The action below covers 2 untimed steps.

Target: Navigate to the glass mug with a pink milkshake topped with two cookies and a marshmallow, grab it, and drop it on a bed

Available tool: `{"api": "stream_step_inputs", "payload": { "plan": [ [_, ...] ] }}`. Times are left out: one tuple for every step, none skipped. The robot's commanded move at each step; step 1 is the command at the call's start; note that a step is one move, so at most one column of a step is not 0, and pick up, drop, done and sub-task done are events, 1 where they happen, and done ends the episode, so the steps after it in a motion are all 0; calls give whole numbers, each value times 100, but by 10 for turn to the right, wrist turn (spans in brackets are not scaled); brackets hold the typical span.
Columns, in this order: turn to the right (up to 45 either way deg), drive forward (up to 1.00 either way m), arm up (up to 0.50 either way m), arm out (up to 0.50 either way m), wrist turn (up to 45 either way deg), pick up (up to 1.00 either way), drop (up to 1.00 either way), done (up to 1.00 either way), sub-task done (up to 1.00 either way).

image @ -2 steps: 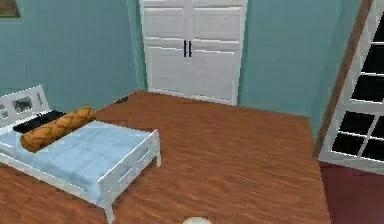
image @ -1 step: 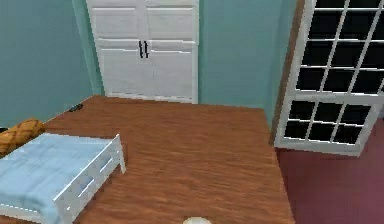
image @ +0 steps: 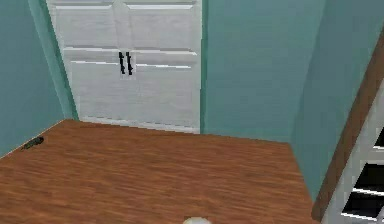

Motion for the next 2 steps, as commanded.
{"api": "stream_step_inputs", "payload": {
  "plan": [
    [30,0,0,0,0,0,0,0,0],
    [0,45,0,0,0,0,0,0,0]
  ]
}}
